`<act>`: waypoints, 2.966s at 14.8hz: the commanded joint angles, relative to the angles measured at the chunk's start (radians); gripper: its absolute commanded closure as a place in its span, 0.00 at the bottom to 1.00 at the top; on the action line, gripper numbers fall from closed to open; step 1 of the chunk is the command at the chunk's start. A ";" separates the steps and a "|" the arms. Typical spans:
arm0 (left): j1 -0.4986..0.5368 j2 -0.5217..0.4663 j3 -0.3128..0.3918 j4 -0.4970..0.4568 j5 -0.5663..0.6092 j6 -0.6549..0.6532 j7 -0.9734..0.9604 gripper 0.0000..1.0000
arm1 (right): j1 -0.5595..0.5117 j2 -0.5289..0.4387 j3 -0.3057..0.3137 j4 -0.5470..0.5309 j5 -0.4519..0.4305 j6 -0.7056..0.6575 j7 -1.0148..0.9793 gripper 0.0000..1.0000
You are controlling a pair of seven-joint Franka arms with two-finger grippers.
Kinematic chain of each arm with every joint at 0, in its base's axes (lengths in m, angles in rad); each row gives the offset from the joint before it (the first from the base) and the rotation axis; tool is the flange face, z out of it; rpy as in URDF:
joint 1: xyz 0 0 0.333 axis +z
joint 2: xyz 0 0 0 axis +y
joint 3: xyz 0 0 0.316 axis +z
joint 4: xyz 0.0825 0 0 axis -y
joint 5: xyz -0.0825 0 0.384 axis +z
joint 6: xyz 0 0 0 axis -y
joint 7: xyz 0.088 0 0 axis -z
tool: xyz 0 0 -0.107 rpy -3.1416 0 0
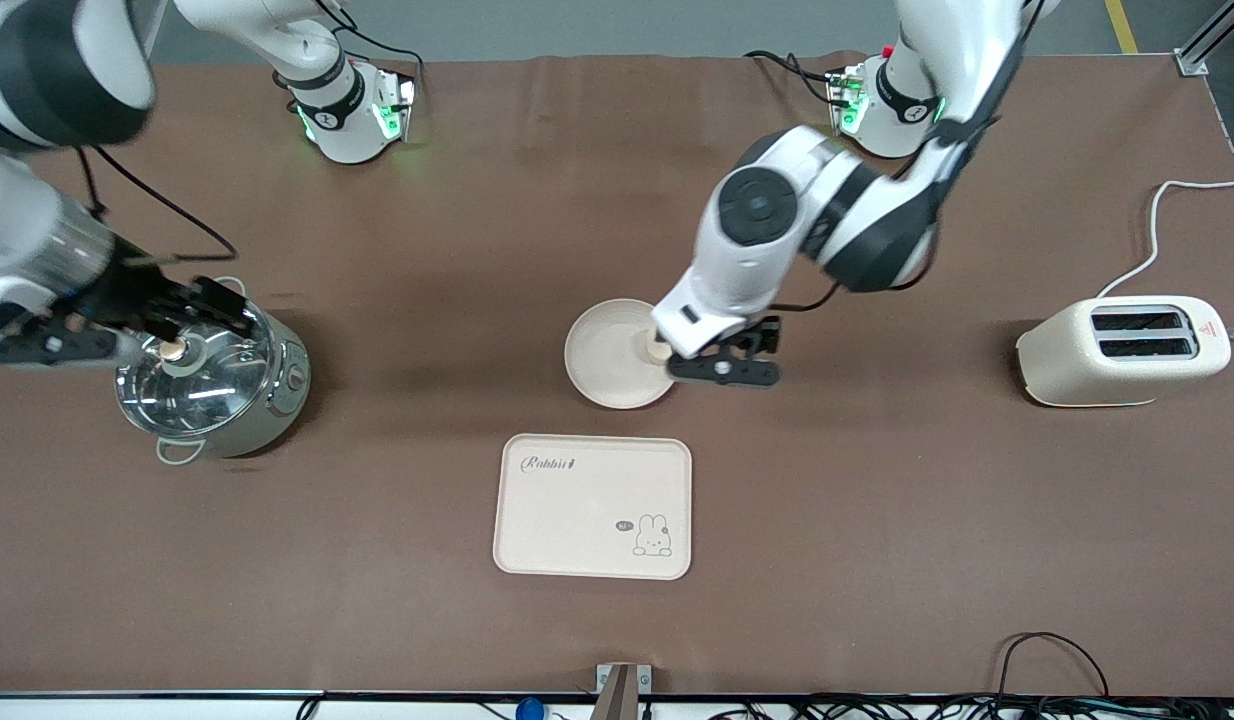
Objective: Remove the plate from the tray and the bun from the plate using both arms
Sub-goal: 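Retract the right gripper while the left gripper reaches the bun, then lower the left gripper and grasp the small bun on the plate, then carry the bun with the left gripper toward the toaster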
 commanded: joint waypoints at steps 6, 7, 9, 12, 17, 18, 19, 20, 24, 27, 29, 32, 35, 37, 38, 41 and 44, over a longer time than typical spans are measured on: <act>-0.107 0.148 0.004 -0.068 0.062 0.213 -0.246 0.00 | -0.159 -0.132 0.068 -0.033 -0.033 -0.112 -0.102 0.00; -0.112 0.152 0.005 -0.102 0.091 0.265 -0.267 0.00 | -0.157 -0.133 0.065 -0.033 -0.036 -0.112 -0.104 0.00; -0.113 0.175 0.005 -0.122 0.154 0.301 -0.322 0.00 | -0.159 -0.132 0.065 -0.032 -0.038 -0.111 -0.105 0.00; -0.113 0.208 0.004 -0.123 0.210 0.309 -0.363 0.00 | -0.157 -0.130 0.068 -0.024 -0.036 -0.112 -0.105 0.00; -0.124 0.211 0.004 -0.146 0.214 0.309 -0.414 0.27 | -0.162 -0.130 0.066 -0.021 -0.036 -0.117 -0.105 0.00; -0.127 0.212 0.004 -0.156 0.214 0.309 -0.417 0.42 | -0.171 -0.129 0.066 -0.021 -0.036 -0.121 -0.105 0.00; -0.127 0.212 0.002 -0.157 0.212 0.309 -0.419 0.56 | -0.176 -0.129 0.066 -0.021 -0.036 -0.121 -0.105 0.00; -0.127 0.212 0.002 -0.157 0.212 0.309 -0.431 0.70 | -0.176 -0.129 0.066 -0.020 -0.036 -0.121 -0.104 0.00; -0.125 0.209 0.001 -0.157 0.209 0.304 -0.457 1.00 | -0.179 -0.126 0.065 -0.001 -0.038 -0.118 -0.105 0.00; -0.107 0.150 -0.001 -0.151 0.198 0.246 -0.446 1.00 | -0.174 -0.122 0.066 0.017 -0.035 -0.120 -0.104 0.00; -0.080 0.108 -0.002 -0.124 0.186 0.159 -0.416 1.00 | -0.171 -0.118 0.068 0.035 -0.033 -0.118 -0.105 0.00; 0.070 0.030 -0.012 -0.125 0.119 0.090 -0.174 1.00 | -0.164 -0.116 0.072 0.043 -0.029 -0.118 -0.104 0.00; 0.244 0.008 -0.016 -0.128 0.103 0.062 0.091 1.00 | -0.168 -0.115 0.072 0.045 -0.026 -0.117 -0.102 0.00; 0.333 0.022 -0.016 -0.128 0.106 0.077 0.178 0.99 | -0.167 -0.115 0.071 0.054 -0.026 -0.117 -0.101 0.00; 0.367 0.039 -0.015 -0.130 0.106 0.092 0.222 0.95 | -0.164 -0.115 0.072 0.059 -0.032 -0.120 -0.102 0.00; 0.462 0.106 -0.015 -0.136 0.106 0.152 0.325 0.77 | -0.162 -0.107 0.074 0.069 -0.035 -0.117 -0.098 0.00; 0.485 0.145 -0.013 -0.134 0.123 0.158 0.328 0.15 | -0.133 -0.100 0.075 0.069 -0.085 -0.115 -0.104 0.00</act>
